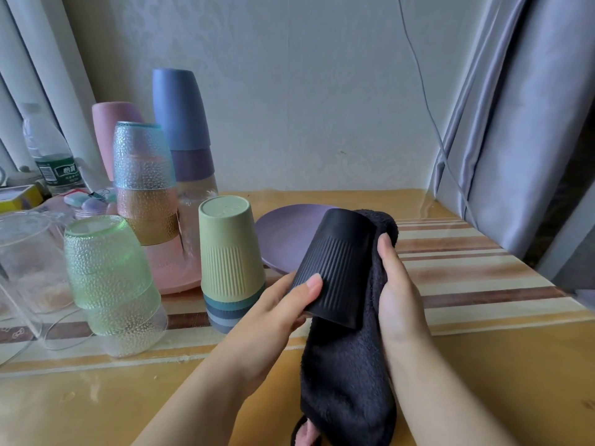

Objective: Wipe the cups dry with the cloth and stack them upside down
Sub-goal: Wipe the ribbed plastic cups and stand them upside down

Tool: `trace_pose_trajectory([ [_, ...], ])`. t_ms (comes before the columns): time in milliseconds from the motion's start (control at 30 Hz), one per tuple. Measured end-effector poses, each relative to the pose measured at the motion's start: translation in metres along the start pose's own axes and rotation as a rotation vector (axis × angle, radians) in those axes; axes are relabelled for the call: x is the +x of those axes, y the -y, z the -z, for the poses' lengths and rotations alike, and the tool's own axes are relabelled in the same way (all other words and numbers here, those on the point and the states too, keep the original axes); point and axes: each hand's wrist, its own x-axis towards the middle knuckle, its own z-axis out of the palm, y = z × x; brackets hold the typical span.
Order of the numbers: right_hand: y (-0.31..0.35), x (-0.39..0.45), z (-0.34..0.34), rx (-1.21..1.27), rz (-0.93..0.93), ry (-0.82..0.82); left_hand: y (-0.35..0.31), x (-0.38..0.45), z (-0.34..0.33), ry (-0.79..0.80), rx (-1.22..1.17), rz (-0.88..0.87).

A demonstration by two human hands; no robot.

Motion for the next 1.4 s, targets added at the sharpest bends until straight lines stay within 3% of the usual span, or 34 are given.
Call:
trace_pose_trajectory([
  [133, -0.002, 0.000, 0.000, -0.028, 0.013, 0.020, -0.001, 0.001, 0.002, -0.018, 0.011, 0.006],
  [367, -0.003, 0.005, 0.003, -0.254, 0.194, -0.108, -0.008, -0.001, -0.018, -0.298, 0.358, -0.310],
  [567, -0.008, 0.002, 0.004, -0.440, 0.285, -0.075, -0.006, -0.003, -0.009, -0.232, 0.492, -0.212],
  [767, 0.000, 0.007, 0.006, -0.327, 0.294, -0.059, -0.023, -0.009, 0.002, 0.051, 0.214, 0.007],
  [900, 0.000, 0.009, 0.009, -0.246, 0.150, -0.026, -0.018, -0.006, 0.011, 0.186, -0.114, 0.095],
  [1033, 0.002, 0.007, 0.007, -0.335, 0.129, -0.095, -0.012, -0.001, 0.007, 0.238, -0.320, 0.109],
  [1167, 0.001, 0.013, 0.008, -0.530, 0.219, -0.235, -0.013, -0.005, -0.003, 0.072, -0.071, 0.016],
  [1300, -0.002, 0.018, 0.009, -0.601, 0.236, -0.278, -0.022, -0.015, -0.015, -0.101, 0.156, -0.235],
  [1400, -0.007, 0.020, 0.010, -0.675, 0.191, -0.226, -0.025, -0.019, -0.017, -0.382, 0.327, -0.460],
])
